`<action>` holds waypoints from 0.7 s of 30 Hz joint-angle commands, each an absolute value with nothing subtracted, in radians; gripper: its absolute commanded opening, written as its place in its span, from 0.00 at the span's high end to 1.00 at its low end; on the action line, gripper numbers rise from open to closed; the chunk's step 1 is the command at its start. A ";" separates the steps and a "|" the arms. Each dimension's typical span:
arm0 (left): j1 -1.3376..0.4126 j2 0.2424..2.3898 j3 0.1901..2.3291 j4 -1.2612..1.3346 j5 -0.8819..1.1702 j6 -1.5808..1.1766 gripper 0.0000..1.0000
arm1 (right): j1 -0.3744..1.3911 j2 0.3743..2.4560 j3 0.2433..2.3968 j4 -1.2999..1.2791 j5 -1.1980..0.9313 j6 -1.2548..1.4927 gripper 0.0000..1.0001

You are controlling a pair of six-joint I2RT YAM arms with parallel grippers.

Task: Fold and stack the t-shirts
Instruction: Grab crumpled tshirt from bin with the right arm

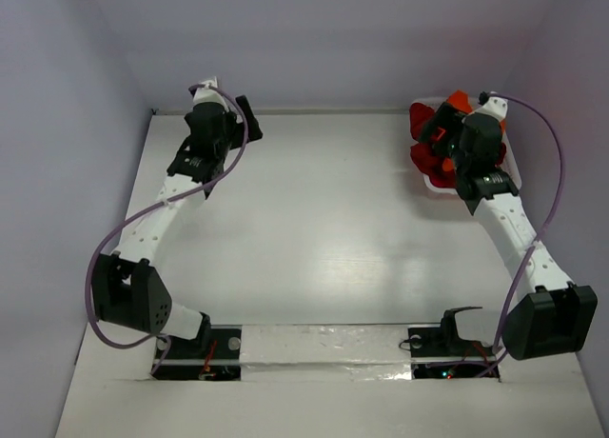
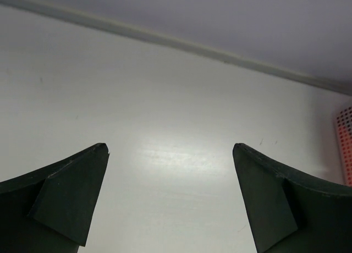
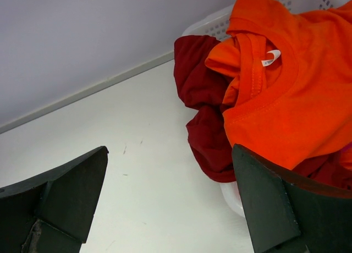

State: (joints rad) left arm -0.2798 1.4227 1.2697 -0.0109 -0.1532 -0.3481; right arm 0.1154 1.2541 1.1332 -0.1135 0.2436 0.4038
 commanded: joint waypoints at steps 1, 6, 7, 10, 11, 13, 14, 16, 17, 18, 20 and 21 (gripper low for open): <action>-0.285 1.358 1.236 -0.132 -0.147 -0.397 0.01 | 0.127 1.204 1.204 -0.176 0.281 0.348 0.00; -0.333 1.330 1.238 -0.165 -0.080 -0.396 0.01 | 0.127 1.164 1.229 -0.226 0.277 0.354 0.00; -0.333 1.336 1.252 -0.190 -0.083 -0.396 0.01 | 0.127 1.161 1.220 -0.212 0.244 0.359 0.00; -0.333 1.380 1.333 -0.300 -0.107 -0.390 0.01 | 0.127 1.180 1.223 -0.219 0.236 0.376 0.00; -0.333 1.396 1.350 -0.322 -0.104 -0.387 0.01 | 0.127 1.193 1.233 -0.259 0.262 0.388 0.00; -0.333 1.430 1.370 -0.344 -0.065 -0.353 0.01 | 0.127 1.241 1.282 -0.319 0.329 0.426 0.00; -0.333 1.436 1.371 -0.344 -0.054 -0.345 0.01 | 0.136 1.256 1.301 -0.371 0.334 0.426 0.00; -0.333 1.439 1.370 -0.328 -0.017 -0.341 0.01 | 0.137 1.284 1.336 -0.406 0.350 0.425 0.00; -0.333 1.439 1.371 -0.327 -0.014 -0.341 0.01 | 0.146 1.279 1.333 -0.400 0.362 0.423 0.00; -0.333 1.431 1.371 -0.327 -0.012 -0.345 0.01 | 0.146 1.272 1.327 -0.387 0.367 0.419 0.00; -0.333 1.422 1.373 -0.342 -0.075 -0.389 0.01 | 0.146 1.250 1.324 -0.356 0.370 0.403 0.00; -0.333 1.413 1.381 -0.362 -0.093 -0.396 0.01 | 0.146 1.246 1.330 -0.356 0.374 0.403 0.00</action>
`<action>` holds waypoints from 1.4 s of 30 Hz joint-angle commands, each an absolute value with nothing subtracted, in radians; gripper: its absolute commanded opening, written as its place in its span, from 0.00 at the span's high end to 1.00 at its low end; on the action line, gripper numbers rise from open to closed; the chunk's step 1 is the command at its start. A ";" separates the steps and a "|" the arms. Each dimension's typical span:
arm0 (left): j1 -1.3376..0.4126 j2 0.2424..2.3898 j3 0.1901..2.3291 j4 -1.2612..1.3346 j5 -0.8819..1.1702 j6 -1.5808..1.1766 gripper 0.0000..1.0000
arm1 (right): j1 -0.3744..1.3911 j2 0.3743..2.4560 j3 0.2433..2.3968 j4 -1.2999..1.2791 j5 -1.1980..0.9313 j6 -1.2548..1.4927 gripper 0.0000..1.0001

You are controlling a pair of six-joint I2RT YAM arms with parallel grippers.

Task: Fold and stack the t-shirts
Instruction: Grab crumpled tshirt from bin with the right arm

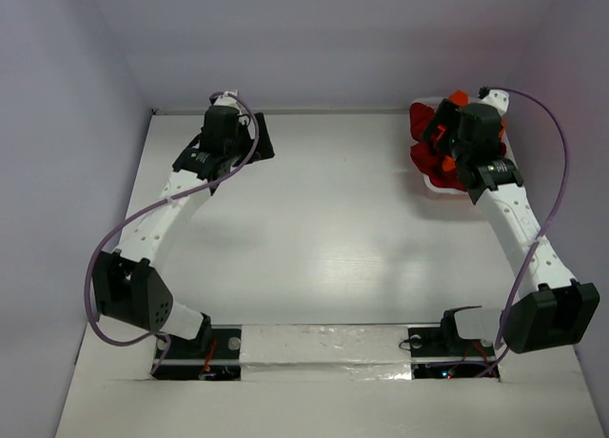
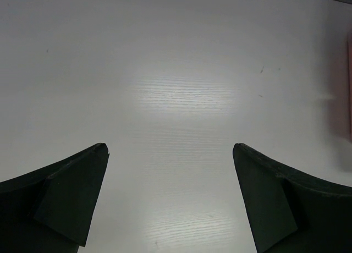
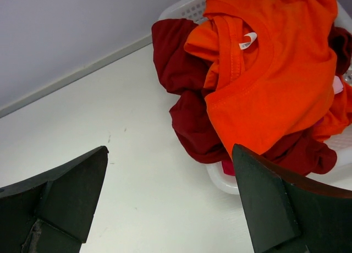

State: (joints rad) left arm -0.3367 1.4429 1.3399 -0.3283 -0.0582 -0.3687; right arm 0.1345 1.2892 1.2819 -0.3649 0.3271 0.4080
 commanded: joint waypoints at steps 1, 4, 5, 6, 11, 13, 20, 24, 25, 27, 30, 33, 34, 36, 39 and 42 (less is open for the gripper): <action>-0.333 1.410 1.382 -0.371 -0.107 -0.397 0.01 | 0.146 1.243 1.338 -0.360 0.391 0.400 0.00; -0.333 1.425 1.416 -0.394 -0.144 -0.380 0.01 | 0.146 1.247 1.356 -0.383 0.405 0.384 0.00; -0.333 1.437 1.431 -0.405 -0.149 -0.376 0.01 | 0.146 1.258 1.364 -0.388 0.400 0.387 0.00; -0.333 1.449 1.469 -0.420 -0.158 -0.370 0.01 | 0.146 1.262 1.368 -0.391 0.393 0.388 0.00; -0.333 1.500 1.528 -0.472 -0.167 -0.387 0.01 | 0.146 1.262 1.391 -0.365 0.304 0.383 0.00; -0.333 1.503 1.543 -0.469 -0.144 -0.388 0.01 | 0.146 1.270 1.419 -0.377 0.330 0.402 0.00; -0.333 1.514 1.560 -0.451 -0.126 -0.390 0.01 | 0.146 1.249 1.410 -0.378 0.331 0.434 0.00; -0.333 1.516 1.551 -0.453 -0.106 -0.379 0.01 | 0.146 1.238 1.419 -0.403 0.387 0.446 0.00; -0.333 1.517 1.554 -0.451 -0.082 -0.371 0.01 | 0.146 1.236 1.420 -0.408 0.382 0.443 0.00; -0.342 1.519 1.572 -0.454 -0.084 -0.367 0.01 | 0.146 1.217 1.404 -0.385 0.350 0.425 0.00; -0.342 1.528 1.609 -0.477 -0.126 -0.373 0.01 | 0.146 1.213 1.411 -0.377 0.313 0.399 0.00; -0.342 1.542 1.638 -0.498 -0.143 -0.373 0.01 | 0.146 1.255 1.465 -0.425 0.328 0.377 0.00; -0.342 1.546 1.641 -0.509 -0.159 -0.374 0.01 | 0.146 1.268 1.492 -0.440 0.337 0.373 0.00; -0.342 1.551 1.654 -0.514 -0.169 -0.380 0.01 | 0.146 1.292 1.515 -0.483 0.360 0.367 0.00; -0.342 1.572 1.675 -0.532 -0.167 -0.391 0.01 | 0.146 1.318 1.535 -0.514 0.408 0.367 0.00; -0.342 1.578 1.686 -0.541 -0.178 -0.396 0.01 | 0.146 1.321 1.540 -0.528 0.434 0.365 0.00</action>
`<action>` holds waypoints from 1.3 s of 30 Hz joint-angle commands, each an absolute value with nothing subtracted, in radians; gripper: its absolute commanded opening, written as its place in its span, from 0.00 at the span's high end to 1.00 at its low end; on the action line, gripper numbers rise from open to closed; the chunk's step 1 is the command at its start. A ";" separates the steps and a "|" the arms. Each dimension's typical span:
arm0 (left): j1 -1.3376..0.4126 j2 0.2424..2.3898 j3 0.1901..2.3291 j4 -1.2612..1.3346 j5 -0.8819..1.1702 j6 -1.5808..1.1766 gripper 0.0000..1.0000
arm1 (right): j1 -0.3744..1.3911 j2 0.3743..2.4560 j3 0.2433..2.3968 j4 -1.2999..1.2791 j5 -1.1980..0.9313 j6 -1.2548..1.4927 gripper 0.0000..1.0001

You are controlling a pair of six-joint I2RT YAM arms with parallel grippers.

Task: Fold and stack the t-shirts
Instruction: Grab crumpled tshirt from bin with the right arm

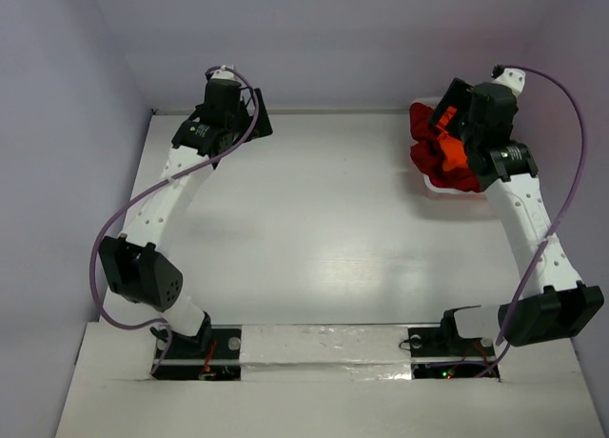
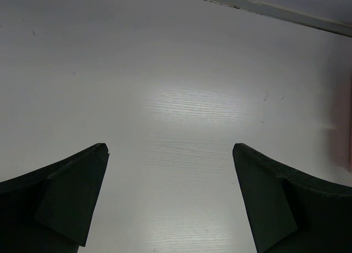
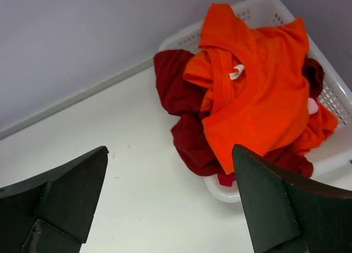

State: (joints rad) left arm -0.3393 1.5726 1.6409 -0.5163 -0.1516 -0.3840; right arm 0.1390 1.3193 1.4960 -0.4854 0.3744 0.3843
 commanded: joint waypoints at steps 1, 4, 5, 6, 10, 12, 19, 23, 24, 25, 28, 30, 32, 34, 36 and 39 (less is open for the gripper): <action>-0.342 1.572 1.684 -0.532 -0.169 -0.390 0.01 | 0.146 1.319 1.540 -0.532 0.443 0.365 0.00; -0.342 1.563 1.675 -0.528 -0.176 -0.391 0.01 | 0.146 1.302 1.528 -0.525 0.486 0.365 0.00; -0.342 1.563 1.677 -0.529 -0.184 -0.394 0.01 | 0.146 1.299 1.528 -0.526 0.489 0.367 0.00; -0.342 1.565 1.681 -0.535 -0.195 -0.397 0.01 | 0.146 1.301 1.531 -0.528 0.494 0.368 0.00; -0.342 1.577 1.704 -0.555 -0.224 -0.400 0.01 | 0.146 1.308 1.540 -0.538 0.489 0.368 0.00; -0.342 1.578 1.713 -0.557 -0.232 -0.396 0.01 | 0.146 1.316 1.545 -0.543 0.479 0.370 0.00; -0.351 1.588 1.703 -0.543 -0.189 -0.377 0.01 | 0.146 1.333 1.519 -0.509 0.408 0.394 0.00; -0.351 1.615 1.710 -0.535 -0.154 -0.373 0.01 | 0.146 1.330 1.505 -0.473 0.387 0.397 0.00; -0.351 1.617 1.698 -0.523 -0.137 -0.374 0.01 | 0.146 1.339 1.509 -0.472 0.387 0.393 0.00; -0.351 1.624 1.697 -0.503 -0.112 -0.377 0.01 | 0.146 1.348 1.517 -0.476 0.390 0.391 0.00; -0.351 1.661 1.710 -0.498 -0.057 -0.394 0.01 | 0.146 1.402 1.557 -0.506 0.423 0.374 0.00; -0.351 1.692 1.735 -0.515 -0.034 -0.402 0.01 | 0.146 1.454 1.580 -0.546 0.480 0.376 0.00; -0.351 1.704 1.756 -0.532 -0.023 -0.411 0.01 | 0.146 1.489 1.598 -0.569 0.520 0.379 0.00; -0.351 1.715 1.799 -0.560 -0.040 -0.411 0.01 | 0.146 1.532 1.612 -0.587 0.555 0.385 0.03; -0.360 1.709 1.831 -0.575 -0.070 -0.397 0.01 | 0.146 1.571 1.655 -0.659 0.645 0.426 0.05; -0.371 1.691 1.870 -0.595 -0.107 -0.380 0.01 | 0.146 1.631 1.703 -0.758 0.733 0.488 0.07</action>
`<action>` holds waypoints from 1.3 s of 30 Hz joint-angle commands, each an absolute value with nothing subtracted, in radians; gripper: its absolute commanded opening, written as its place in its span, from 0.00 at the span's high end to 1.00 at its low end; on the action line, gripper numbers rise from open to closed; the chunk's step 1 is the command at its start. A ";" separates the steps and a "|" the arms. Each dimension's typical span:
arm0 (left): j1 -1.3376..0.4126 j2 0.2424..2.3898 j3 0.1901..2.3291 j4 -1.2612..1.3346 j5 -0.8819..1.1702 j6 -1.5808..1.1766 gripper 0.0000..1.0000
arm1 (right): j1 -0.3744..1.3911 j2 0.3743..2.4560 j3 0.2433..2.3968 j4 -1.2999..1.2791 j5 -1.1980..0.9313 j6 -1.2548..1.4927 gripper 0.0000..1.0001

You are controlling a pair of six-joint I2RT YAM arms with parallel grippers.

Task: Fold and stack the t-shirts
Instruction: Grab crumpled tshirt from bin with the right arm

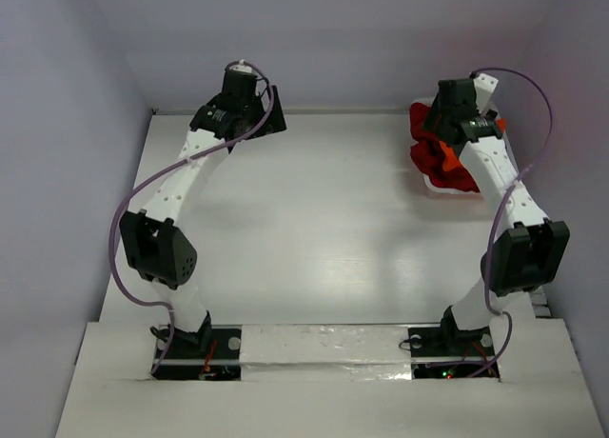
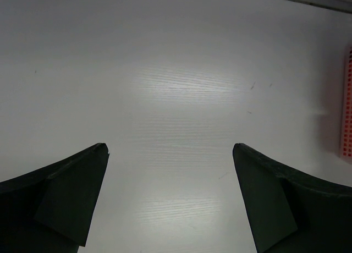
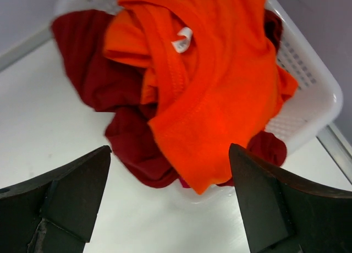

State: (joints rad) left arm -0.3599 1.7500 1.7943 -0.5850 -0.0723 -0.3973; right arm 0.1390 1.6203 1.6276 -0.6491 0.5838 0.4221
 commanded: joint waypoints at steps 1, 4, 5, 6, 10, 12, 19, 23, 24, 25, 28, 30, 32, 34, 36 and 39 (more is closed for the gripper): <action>-0.371 1.678 1.874 -0.598 -0.123 -0.379 0.01 | 0.146 1.632 1.703 -0.771 0.745 0.503 0.07; -0.371 1.666 1.875 -0.609 -0.144 -0.373 0.01 | 0.146 1.597 1.658 -0.761 0.755 0.517 0.06; -0.371 1.666 1.871 -0.611 -0.146 -0.371 0.01 | 0.146 1.591 1.652 -0.765 0.759 0.517 0.06; -0.371 1.667 1.870 -0.614 -0.147 -0.370 0.01 | 0.146 1.594 1.652 -0.773 0.761 0.517 0.06; -0.371 1.681 1.879 -0.624 -0.150 -0.368 0.01 | 0.146 1.623 1.667 -0.824 0.756 0.532 0.04; -0.371 1.689 1.891 -0.630 -0.146 -0.368 0.01 | 0.135 1.623 1.669 -0.827 0.732 0.538 0.04; -0.371 1.712 1.944 -0.655 -0.130 -0.367 0.01 | 0.135 1.678 1.700 -0.859 0.638 0.546 0.05; -0.371 1.721 1.951 -0.657 -0.124 -0.368 0.01 | 0.135 1.690 1.690 -0.847 0.560 0.526 0.05; -0.371 1.723 1.953 -0.658 -0.123 -0.370 0.01 | 0.135 1.692 1.689 -0.847 0.557 0.526 0.05; -0.371 1.727 1.957 -0.661 -0.118 -0.370 0.01 | 0.135 1.690 1.686 -0.844 0.557 0.526 0.05; -0.371 1.735 1.971 -0.664 -0.114 -0.371 0.01 | 0.135 1.689 1.686 -0.838 0.560 0.526 0.05; -0.371 1.738 1.977 -0.667 -0.117 -0.371 0.01 | 0.135 1.692 1.686 -0.835 0.564 0.526 0.05; -0.371 1.744 1.993 -0.673 -0.115 -0.368 0.01 | 0.135 1.697 1.680 -0.833 0.571 0.529 0.05; -0.371 1.744 1.997 -0.673 -0.118 -0.368 0.01 | 0.135 1.706 1.678 -0.833 0.574 0.532 0.05; -0.371 1.744 1.999 -0.673 -0.118 -0.367 0.01 | 0.135 1.712 1.680 -0.838 0.574 0.538 0.05; -0.371 1.741 1.996 -0.675 -0.124 -0.367 0.01 | 0.135 1.718 1.684 -0.838 0.569 0.543 0.05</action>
State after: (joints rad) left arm -0.3714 1.7535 1.9530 -0.6739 -0.1207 -0.3756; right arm 0.1383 1.7111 1.6569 -0.8352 0.5667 0.5266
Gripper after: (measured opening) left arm 0.990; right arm 0.950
